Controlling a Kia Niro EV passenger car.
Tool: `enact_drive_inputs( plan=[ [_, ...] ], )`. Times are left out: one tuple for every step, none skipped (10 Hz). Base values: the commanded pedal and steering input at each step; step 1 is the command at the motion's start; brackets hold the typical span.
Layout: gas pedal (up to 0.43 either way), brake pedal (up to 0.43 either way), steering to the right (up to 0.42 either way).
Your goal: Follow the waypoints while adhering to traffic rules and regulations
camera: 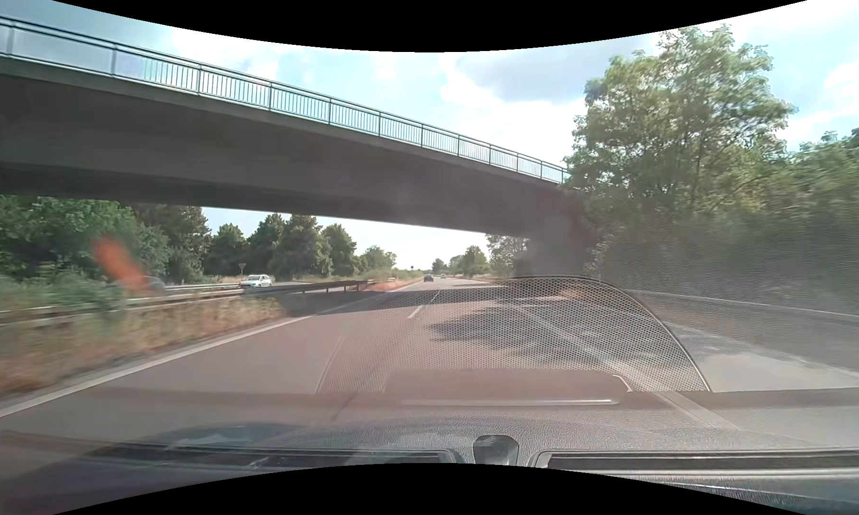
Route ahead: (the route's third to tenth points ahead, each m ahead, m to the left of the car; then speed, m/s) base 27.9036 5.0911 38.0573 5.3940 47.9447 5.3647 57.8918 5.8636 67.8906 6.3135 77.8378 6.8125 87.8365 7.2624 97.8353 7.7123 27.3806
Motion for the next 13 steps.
enact_drive_inputs(
  plan=[
    [0.197,0.000,-0.003],
    [0.197,0.000,-0.003],
    [0.197,0.000,-0.003],
    [0.197,0.000,-0.003],
    [0.197,0.000,-0.003],
    [0.197,0.000,-0.003],
    [0.197,0.000,-0.003],
    [0.197,0.000,-0.003],
    [0.197,0.000,-0.003],
    [0.197,0.000,-0.004],
    [0.197,0.000,-0.004],
    [0.197,0.000,-0.004],
    [0.197,0.000,-0.004]
  ],
)
